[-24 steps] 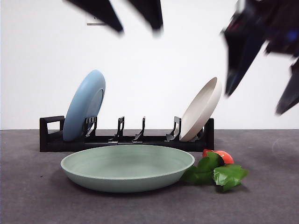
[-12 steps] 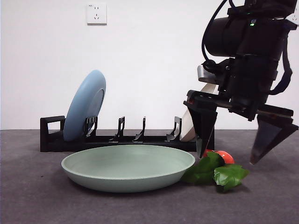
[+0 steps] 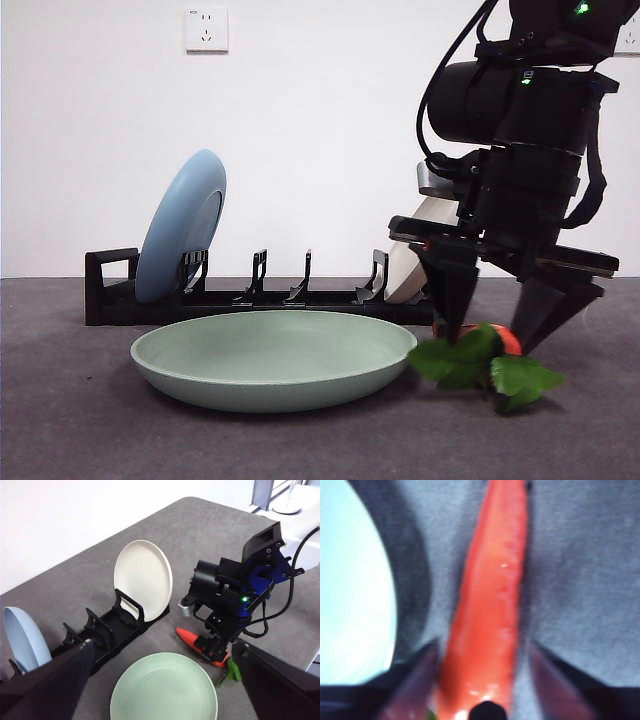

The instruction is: Take the green plate from the plate rack,put the plate on the table,take the carrot from the table,put the carrot in the plate

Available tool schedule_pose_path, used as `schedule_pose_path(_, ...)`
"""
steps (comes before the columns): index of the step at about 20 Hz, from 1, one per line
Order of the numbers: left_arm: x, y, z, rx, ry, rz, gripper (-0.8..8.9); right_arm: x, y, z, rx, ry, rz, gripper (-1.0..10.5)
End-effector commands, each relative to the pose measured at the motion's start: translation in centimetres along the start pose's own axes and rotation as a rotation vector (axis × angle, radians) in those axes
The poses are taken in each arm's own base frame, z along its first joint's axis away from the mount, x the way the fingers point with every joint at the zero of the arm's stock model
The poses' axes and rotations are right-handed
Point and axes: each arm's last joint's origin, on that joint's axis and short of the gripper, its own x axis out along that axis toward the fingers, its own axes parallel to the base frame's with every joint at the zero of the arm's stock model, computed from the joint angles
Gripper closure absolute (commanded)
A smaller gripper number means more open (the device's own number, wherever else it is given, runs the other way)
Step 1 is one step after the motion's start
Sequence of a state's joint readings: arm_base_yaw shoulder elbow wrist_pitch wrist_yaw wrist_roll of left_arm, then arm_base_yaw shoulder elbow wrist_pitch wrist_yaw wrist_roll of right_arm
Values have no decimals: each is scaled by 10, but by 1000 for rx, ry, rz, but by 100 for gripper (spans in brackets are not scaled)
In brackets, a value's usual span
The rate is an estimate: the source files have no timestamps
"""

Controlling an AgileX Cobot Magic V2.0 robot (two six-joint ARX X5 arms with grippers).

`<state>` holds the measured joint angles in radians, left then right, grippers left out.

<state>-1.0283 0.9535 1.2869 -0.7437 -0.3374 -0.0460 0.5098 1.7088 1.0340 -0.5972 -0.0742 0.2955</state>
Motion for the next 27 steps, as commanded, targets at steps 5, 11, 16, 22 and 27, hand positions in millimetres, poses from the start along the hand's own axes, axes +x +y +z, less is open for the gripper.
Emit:
schedule_pose_path(5,-1,0,-1,-5,4,2,344,15,-1,-2,3,58,-23,869)
schedule_pose_path(11,-2,1,-2,-3,8,2,344,6,-1,-2,-28,33,-43,964)
schedule_pose_path(16,-2,1,-2,0,8,2,344,-49,4,-7,-45,-109,4,964)
schedule_pose_path(22,-2,1,-2,0,8,2,345,-76,45,-16,-156,-267,125,964)
schedule_pose_path(27,-2,1,-4,7,29,3,345,-37,86,-16,-203,-256,189,964)
